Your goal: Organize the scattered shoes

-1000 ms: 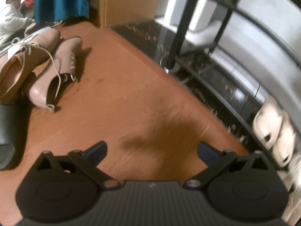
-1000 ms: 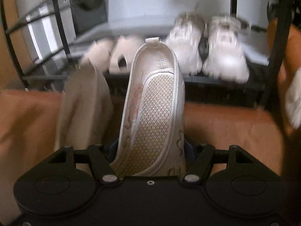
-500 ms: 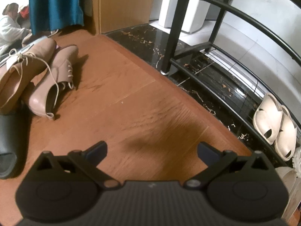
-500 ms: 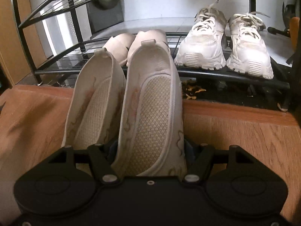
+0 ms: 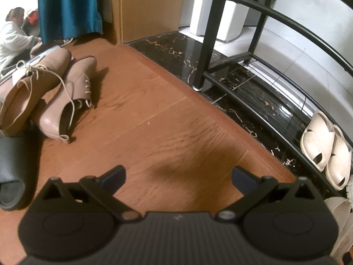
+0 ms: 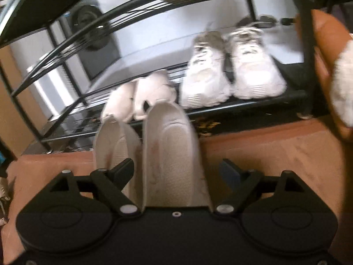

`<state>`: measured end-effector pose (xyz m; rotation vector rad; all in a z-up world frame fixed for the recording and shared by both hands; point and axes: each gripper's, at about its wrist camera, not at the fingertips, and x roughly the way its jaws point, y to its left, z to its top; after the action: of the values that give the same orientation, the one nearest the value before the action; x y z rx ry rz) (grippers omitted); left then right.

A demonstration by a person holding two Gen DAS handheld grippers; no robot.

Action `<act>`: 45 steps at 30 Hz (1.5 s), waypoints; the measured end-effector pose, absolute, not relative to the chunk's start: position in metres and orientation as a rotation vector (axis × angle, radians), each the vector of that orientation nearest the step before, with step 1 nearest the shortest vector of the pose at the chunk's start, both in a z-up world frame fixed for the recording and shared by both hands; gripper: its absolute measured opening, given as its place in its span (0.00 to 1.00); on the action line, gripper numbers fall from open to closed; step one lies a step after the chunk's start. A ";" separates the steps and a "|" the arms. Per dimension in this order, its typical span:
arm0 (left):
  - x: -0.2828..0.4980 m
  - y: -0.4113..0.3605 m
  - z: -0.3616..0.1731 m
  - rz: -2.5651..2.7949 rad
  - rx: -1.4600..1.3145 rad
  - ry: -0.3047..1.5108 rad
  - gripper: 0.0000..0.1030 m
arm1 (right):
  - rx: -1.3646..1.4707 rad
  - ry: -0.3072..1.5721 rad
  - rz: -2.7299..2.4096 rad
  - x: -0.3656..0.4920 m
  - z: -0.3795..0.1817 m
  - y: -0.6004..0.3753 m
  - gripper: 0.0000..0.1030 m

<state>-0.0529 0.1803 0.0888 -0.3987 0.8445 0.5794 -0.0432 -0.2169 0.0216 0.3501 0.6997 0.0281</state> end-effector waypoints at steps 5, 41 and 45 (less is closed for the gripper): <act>-0.053 0.179 0.090 0.575 -0.387 0.843 0.99 | 0.379 0.766 -0.139 -0.041 0.012 -0.231 0.69; -0.046 0.164 0.092 0.577 -0.313 0.873 0.99 | 0.409 0.462 0.058 -0.052 0.052 -0.205 1.00; -0.049 0.157 0.098 0.576 -0.285 0.851 0.99 | 0.241 0.507 0.086 -0.039 0.051 -0.174 1.00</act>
<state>-0.0489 0.1567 0.0975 -0.2846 0.8514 0.5758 -0.0390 -0.1740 0.0513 0.2407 0.5072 0.0863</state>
